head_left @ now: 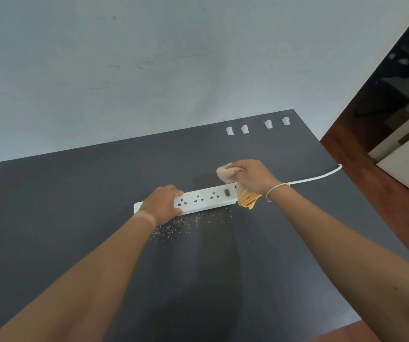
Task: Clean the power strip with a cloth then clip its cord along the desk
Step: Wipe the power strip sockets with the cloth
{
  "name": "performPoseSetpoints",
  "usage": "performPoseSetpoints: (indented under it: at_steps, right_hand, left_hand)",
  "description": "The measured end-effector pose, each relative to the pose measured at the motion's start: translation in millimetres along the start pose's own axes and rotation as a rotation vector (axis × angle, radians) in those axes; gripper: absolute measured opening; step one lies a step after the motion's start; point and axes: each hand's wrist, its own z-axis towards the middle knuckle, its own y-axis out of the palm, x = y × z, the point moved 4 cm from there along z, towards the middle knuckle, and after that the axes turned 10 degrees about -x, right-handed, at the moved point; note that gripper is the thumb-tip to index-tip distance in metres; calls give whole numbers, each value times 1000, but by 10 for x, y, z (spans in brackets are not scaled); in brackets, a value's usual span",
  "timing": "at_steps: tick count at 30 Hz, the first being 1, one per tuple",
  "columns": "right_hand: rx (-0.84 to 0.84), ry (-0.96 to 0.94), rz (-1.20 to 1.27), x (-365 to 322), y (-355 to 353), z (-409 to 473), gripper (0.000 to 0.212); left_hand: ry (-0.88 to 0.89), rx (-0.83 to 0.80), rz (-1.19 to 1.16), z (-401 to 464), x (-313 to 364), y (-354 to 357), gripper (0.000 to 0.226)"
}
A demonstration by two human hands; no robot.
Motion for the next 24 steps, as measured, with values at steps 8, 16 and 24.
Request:
performPoseSetpoints:
  at_steps: [8,16,24]
  right_hand:
    - [-367,-91,-143,-320,448,-16,42]
    - [-310,-325,-473,-473,634,55,45]
    - [-95,-336,-922,-739,566,226,46]
  left_hand:
    - [6,4,-23,-45,-17,3,60]
    - [-97,13,-53,-361,-507,-23,78]
    - [-130,30,-112,-516,-802,-1,70]
